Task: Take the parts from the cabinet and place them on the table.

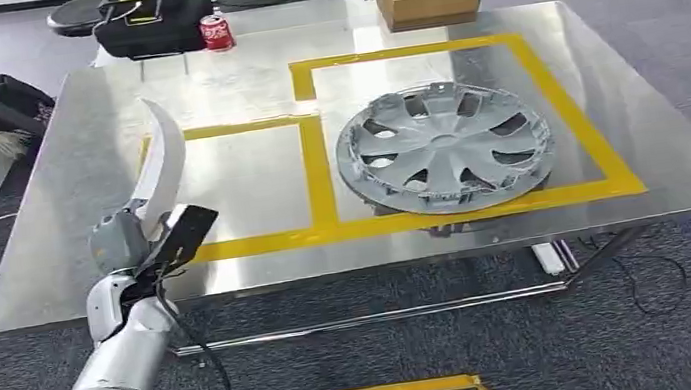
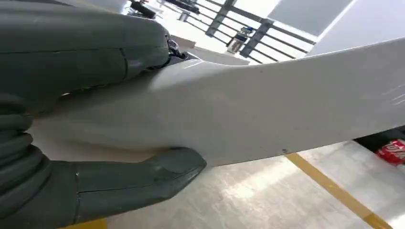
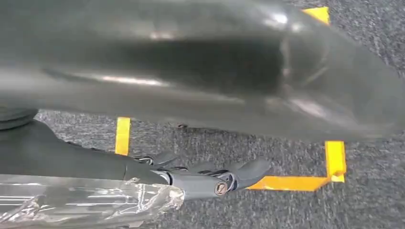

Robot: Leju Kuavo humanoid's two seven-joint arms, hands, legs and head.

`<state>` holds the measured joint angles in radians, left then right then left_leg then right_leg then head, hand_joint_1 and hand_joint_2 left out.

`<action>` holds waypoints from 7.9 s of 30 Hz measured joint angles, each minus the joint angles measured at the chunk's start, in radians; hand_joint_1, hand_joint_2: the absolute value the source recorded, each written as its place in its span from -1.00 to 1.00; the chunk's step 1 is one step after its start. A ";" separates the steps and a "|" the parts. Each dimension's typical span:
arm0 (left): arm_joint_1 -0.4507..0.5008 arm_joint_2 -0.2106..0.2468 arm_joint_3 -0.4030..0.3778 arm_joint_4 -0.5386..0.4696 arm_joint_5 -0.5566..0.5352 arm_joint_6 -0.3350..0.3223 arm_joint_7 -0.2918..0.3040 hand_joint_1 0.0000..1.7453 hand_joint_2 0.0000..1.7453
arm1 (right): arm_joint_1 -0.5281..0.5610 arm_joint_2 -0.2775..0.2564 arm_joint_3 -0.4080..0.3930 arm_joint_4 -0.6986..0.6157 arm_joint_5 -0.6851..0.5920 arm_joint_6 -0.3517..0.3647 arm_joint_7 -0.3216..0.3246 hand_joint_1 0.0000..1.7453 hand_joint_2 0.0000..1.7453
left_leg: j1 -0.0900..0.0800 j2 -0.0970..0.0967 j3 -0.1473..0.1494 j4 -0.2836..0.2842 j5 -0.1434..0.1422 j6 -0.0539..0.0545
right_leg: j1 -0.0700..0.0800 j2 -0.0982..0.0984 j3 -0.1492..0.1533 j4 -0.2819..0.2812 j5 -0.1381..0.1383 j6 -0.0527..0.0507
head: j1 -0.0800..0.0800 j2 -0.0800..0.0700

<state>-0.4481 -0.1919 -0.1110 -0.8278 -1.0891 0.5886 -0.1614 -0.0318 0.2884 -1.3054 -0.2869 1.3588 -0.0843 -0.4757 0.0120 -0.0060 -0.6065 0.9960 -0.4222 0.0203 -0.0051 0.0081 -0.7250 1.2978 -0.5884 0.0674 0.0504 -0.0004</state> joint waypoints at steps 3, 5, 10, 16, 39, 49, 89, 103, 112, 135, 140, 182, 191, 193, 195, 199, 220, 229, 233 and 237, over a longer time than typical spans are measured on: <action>-0.001 0.004 0.005 0.016 -0.009 0.000 0.006 1.00 1.00 | 0.001 -0.003 0.000 0.003 0.002 -0.001 0.002 -1.00 -1.00 | 0.002 -0.001 0.008 0.000 -0.006 -0.005 | -0.002 0.000 -0.002 -0.041 0.070 0.000 | 0.001 0.000; -0.003 0.004 0.010 0.022 -0.018 0.000 0.011 1.00 1.00 | 0.001 -0.005 0.000 0.004 0.003 -0.003 0.002 -1.00 -1.00 | 0.006 -0.002 0.023 0.001 -0.016 -0.017 | -0.008 -0.004 0.091 -0.234 0.168 0.003 | 0.001 0.000; -0.018 0.007 0.016 0.043 -0.027 -0.001 0.022 1.00 1.00 | 0.000 -0.007 0.000 0.012 0.003 -0.003 0.004 -1.00 -1.00 | 0.001 -0.003 0.023 -0.003 -0.015 -0.043 | -0.001 0.005 0.115 -0.274 0.153 -0.027 | -0.003 0.000; -0.045 0.009 0.017 0.088 -0.077 -0.028 0.063 1.00 1.00 | -0.003 -0.010 0.001 0.014 0.008 -0.004 0.004 -1.00 -1.00 | 0.003 -0.001 -0.143 0.318 -0.154 -0.058 | -0.004 0.003 0.121 -0.278 0.148 -0.053 | -0.013 0.000; -0.165 0.024 -0.011 0.257 -0.312 -0.071 0.228 -1.00 1.00 | -0.006 -0.025 0.007 0.031 0.035 -0.001 0.029 -1.00 -1.00 | -0.003 -0.007 -0.011 0.002 0.011 -0.033 | 0.003 0.005 0.144 -0.301 0.147 -0.022 | -0.013 0.000; -0.171 0.012 -0.018 0.274 -0.298 -0.046 0.175 -1.00 -1.00 | -0.006 -0.027 0.010 0.035 0.038 -0.002 0.032 -1.00 -1.00 | 0.000 -0.007 -0.010 0.001 0.013 -0.033 | 0.005 0.005 0.143 -0.299 0.146 -0.022 | -0.013 0.000; 0.461 0.036 0.532 -0.157 0.709 0.084 -0.536 -1.00 -1.00 | 0.001 -0.017 -0.034 0.039 0.002 0.021 0.048 -1.00 -1.00 | -0.005 0.036 0.092 -0.021 -0.051 -0.010 | -0.002 -0.037 0.071 -0.207 0.101 -0.003 | -0.026 0.000; 0.435 0.110 0.618 0.492 0.715 -0.302 -0.397 -1.00 -1.00 | -0.021 -0.035 -0.032 0.045 -0.001 0.045 -0.056 -1.00 -1.00 | -0.010 -0.099 -0.041 -0.013 0.062 -0.044 | 0.011 0.031 0.254 -0.331 0.082 -0.065 | -0.024 0.000; 0.419 0.109 0.720 0.541 0.809 -0.536 -0.440 -1.00 -1.00 | -0.043 -0.043 -0.050 0.043 -0.070 0.111 -0.196 -1.00 -1.00 | 0.018 0.045 0.066 0.093 -0.045 -0.099 | 0.002 -0.101 0.155 -0.309 0.156 -0.048 | -0.044 0.000; 0.429 0.059 0.882 0.569 0.840 -0.533 -0.422 -1.00 -1.00 | -0.027 -0.053 -0.050 0.048 -0.065 0.095 -0.099 -1.00 -1.00 | -0.018 -0.030 -0.049 0.065 -0.031 -0.043 | 0.016 0.013 0.247 -0.331 0.087 -0.078 | -0.060 0.000; 0.427 0.056 0.883 0.569 0.824 -0.554 -0.421 -1.00 -1.00 | -0.017 -0.053 -0.050 0.048 -0.071 0.099 -0.101 -1.00 -1.00 | 0.008 -0.004 -0.098 0.272 -0.117 -0.075 | 0.011 -0.070 0.225 -0.329 0.098 -0.070 | -0.061 0.000; 0.411 0.035 0.961 0.573 0.784 -0.543 -0.389 -1.00 -1.00 | -0.017 -0.061 -0.060 0.045 -0.108 0.118 -0.127 -1.00 -1.00 | -0.004 0.012 0.040 -0.013 -0.008 -0.008 | 0.008 -0.024 0.141 -0.131 -0.011 -0.021 | -0.045 0.000; 0.409 0.034 0.976 0.573 0.781 -0.541 -0.394 -1.00 -1.00 | -0.017 -0.061 -0.061 0.045 -0.102 0.114 -0.130 -1.00 -1.00 | -0.002 -0.114 0.020 -0.007 0.011 -0.032 | -0.008 0.078 0.202 -0.288 0.083 -0.024 | -0.047 0.000; 0.415 0.034 0.980 0.573 0.781 -0.541 -0.394 -1.00 -1.00 | -0.018 -0.061 -0.061 0.045 -0.101 0.114 -0.130 -1.00 -1.00 | 0.004 -0.133 0.014 -0.016 0.020 -0.046 | 0.001 0.057 0.209 -0.285 0.086 -0.038 | -0.046 0.000; 0.420 0.034 0.986 0.573 0.781 -0.542 -0.394 -1.00 -1.00 | -0.020 -0.061 -0.061 0.045 -0.100 0.113 -0.130 -1.00 -1.00 | 0.005 -0.112 0.006 -0.006 0.014 -0.054 | -0.004 0.029 0.208 -0.292 0.099 -0.056 | -0.046 0.000; 0.411 0.031 0.993 0.573 0.779 -0.544 -0.394 -1.00 -1.00 | -0.013 -0.061 -0.061 0.045 -0.100 0.112 -0.133 -1.00 -1.00 | -0.003 -0.009 -0.121 0.276 -0.142 -0.058 | 0.006 -0.032 0.197 -0.293 0.102 -0.065 | -0.053 0.000; 0.408 0.028 1.015 0.573 0.745 -0.525 -0.404 -1.00 -1.00 | -0.016 -0.066 -0.062 0.045 -0.101 0.113 -0.135 -1.00 -1.00 | -0.008 -0.091 0.039 -0.009 -0.007 -0.016 | -0.010 0.091 0.185 -0.263 0.094 -0.018 | -0.041 0.000; 0.398 -0.002 1.013 0.574 0.691 -0.491 -0.412 -1.00 -1.00 | -0.005 -0.099 -0.076 0.042 -0.130 0.151 -0.131 -1.00 -1.00 | -0.006 -0.008 -0.098 0.232 -0.127 -0.059 | 0.002 -0.012 0.197 -0.293 0.104 -0.065 | -0.057 0.000; 0.399 -0.005 1.012 0.576 0.692 -0.491 -0.412 -1.00 -1.00 | -0.006 -0.106 -0.076 0.042 -0.133 0.153 -0.129 -1.00 -1.00 | -0.005 0.001 -0.061 0.183 -0.063 -0.058 | 0.003 -0.067 0.198 -0.293 0.101 -0.065 | -0.056 0.000; 0.388 -0.010 1.012 0.576 0.689 -0.491 -0.412 -1.00 -1.00 | -0.007 -0.113 -0.076 0.042 -0.136 0.154 -0.130 -1.00 -1.00 | -0.018 0.090 0.039 -0.005 -0.018 -0.036 | 0.017 -0.107 0.205 -0.290 0.088 -0.047 | -0.055 0.000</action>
<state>-0.0600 -0.2022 0.9010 -0.2518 -0.3998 0.0976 -0.5734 -0.0384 0.1759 -1.3817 -0.2453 1.2226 0.0702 -0.6054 -0.0063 0.0837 -0.5670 0.9914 -0.4402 -0.0154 0.0122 -0.0993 -0.5202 1.0074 -0.5003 0.0209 -0.0049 -0.0004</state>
